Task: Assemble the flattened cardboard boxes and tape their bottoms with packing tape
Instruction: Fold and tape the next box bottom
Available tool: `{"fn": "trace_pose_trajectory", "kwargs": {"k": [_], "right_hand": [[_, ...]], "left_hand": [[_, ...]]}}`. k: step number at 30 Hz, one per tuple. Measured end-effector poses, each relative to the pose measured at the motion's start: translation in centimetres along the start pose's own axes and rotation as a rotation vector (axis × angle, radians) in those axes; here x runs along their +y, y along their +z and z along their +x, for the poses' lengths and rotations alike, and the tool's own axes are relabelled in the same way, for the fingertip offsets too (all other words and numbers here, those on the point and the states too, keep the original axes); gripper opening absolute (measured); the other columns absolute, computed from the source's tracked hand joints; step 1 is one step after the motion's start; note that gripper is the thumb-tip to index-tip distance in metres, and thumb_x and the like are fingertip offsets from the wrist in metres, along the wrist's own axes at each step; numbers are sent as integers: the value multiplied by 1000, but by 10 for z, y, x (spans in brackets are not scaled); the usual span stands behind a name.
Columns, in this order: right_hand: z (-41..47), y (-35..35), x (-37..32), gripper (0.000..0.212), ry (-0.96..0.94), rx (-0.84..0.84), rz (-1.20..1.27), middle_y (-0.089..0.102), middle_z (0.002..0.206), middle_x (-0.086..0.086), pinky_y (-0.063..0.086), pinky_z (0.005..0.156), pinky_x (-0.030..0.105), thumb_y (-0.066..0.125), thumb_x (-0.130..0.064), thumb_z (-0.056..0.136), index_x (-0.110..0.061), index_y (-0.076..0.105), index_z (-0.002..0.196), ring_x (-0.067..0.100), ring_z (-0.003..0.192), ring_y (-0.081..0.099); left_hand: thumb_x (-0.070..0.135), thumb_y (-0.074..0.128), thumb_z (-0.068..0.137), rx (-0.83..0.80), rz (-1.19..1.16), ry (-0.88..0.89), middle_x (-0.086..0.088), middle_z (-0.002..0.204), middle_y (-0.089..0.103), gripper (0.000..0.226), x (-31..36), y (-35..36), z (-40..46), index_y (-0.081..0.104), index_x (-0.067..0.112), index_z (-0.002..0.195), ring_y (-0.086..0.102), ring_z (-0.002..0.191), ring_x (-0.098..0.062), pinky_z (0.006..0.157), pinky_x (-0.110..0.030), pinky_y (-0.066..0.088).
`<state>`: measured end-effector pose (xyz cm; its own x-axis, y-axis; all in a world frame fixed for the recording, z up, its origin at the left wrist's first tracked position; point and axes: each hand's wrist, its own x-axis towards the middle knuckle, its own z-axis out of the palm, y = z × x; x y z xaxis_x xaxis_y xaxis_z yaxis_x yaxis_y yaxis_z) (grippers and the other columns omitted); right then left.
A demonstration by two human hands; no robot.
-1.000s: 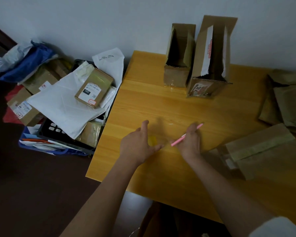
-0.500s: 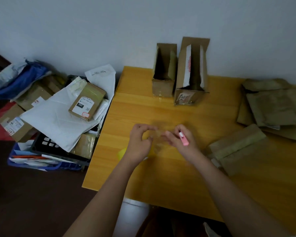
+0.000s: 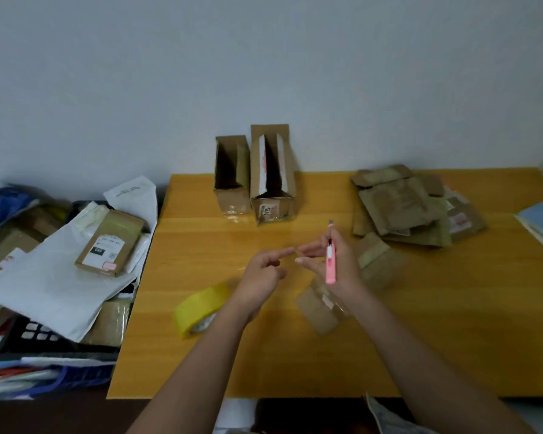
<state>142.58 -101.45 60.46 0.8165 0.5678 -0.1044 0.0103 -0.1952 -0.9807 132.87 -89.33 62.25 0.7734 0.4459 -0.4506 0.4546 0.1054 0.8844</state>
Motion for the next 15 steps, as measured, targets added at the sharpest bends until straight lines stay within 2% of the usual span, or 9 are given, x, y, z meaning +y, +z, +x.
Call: {"fn": "trace_pose_trajectory", "kwargs": {"k": [3, 6, 7, 9, 11, 13, 15], "right_hand": [[-3, -23, 1, 43, -76, 54, -59, 73, 76, -5, 51, 77, 19, 75, 0, 80, -15, 34, 78, 13, 83, 70], [-2, -50, -1, 43, -60, 109, -77, 70, 72, -1, 50, 73, 20, 75, 0, 78, -15, 35, 77, 13, 79, 69], [-2, -58, -1, 43, -33, 131, -87, 69, 72, -1, 49, 71, 20, 75, 0, 78, -15, 35, 78, 13, 78, 67], [-3, -75, 2, 40, 44, 197, -88, 68, 75, -2, 47, 70, 23, 74, 0, 79, -17, 37, 78, 13, 78, 64], [-3, -94, 6, 37, 125, 265, -63, 66, 77, -4, 49, 75, 29, 73, -1, 80, -19, 40, 79, 14, 83, 62], [-4, -111, 9, 37, 182, 255, 24, 64, 77, -6, 52, 74, 35, 73, 0, 80, -19, 41, 78, 17, 83, 61], [-7, -121, 11, 38, 214, 193, 145, 66, 79, 1, 55, 68, 31, 73, 4, 80, -16, 41, 79, 19, 83, 62]], "left_hand": [[-9, 49, 88, -52, -17, 4, -6, 123, 61, 43, 12, 17, -4, 71, 20, 111, 52, 113, -14, 84, -20, 44], [-10, 48, 89, -139, 39, 41, 9, 102, 66, 41, 22, 33, -7, 73, 16, 108, 55, 93, 4, 76, -6, 43], [-10, 48, 89, -152, 68, 61, 11, 98, 66, 38, 25, 39, -7, 74, 13, 105, 56, 89, 5, 73, -3, 43], [-11, 51, 87, -119, 92, 111, 4, 102, 67, 32, 28, 48, -5, 76, 9, 90, 59, 93, -2, 77, -8, 47], [-11, 54, 88, -66, 15, 133, -2, 104, 68, 31, 29, 55, -2, 75, 10, 82, 62, 96, -12, 82, -21, 52], [-7, 57, 91, -38, -57, 114, -6, 105, 68, 27, 28, 61, 3, 73, 14, 97, 65, 90, -19, 82, -29, 57], [-3, 61, 91, -59, -102, 63, -7, 109, 66, 33, 26, 72, 6, 66, 19, 115, 67, 83, -19, 82, -33, 58]]}}
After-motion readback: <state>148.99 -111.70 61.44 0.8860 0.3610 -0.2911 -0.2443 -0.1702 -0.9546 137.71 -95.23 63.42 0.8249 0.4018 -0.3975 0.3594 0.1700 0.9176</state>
